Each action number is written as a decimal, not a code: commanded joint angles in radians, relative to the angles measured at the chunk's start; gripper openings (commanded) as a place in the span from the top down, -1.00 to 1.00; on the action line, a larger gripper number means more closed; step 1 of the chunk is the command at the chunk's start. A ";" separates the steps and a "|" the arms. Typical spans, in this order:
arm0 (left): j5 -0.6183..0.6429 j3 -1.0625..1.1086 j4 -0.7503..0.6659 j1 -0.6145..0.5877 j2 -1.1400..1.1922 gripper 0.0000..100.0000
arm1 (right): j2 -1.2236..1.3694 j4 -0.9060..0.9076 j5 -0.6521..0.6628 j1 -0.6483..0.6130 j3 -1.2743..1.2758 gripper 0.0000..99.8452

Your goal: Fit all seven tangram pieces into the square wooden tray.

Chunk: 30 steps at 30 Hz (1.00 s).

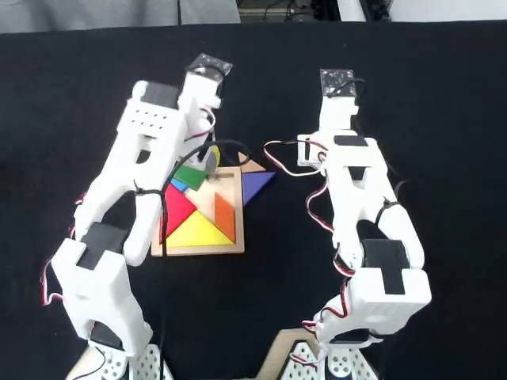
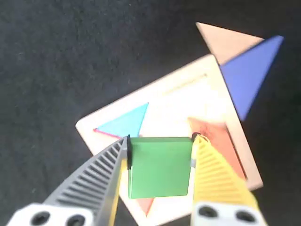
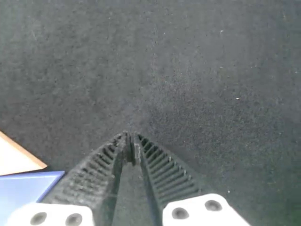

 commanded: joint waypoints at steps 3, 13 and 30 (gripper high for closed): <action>0.011 0.143 -0.210 0.010 0.009 0.74 | -0.013 -0.015 -0.003 0.009 -0.061 0.98; -0.132 0.286 -0.358 0.005 0.011 0.74 | -0.013 -0.015 -0.003 0.008 -0.061 0.98; -0.210 0.294 -0.359 0.001 0.005 0.47 | -0.013 -0.015 -0.003 0.005 -0.061 0.98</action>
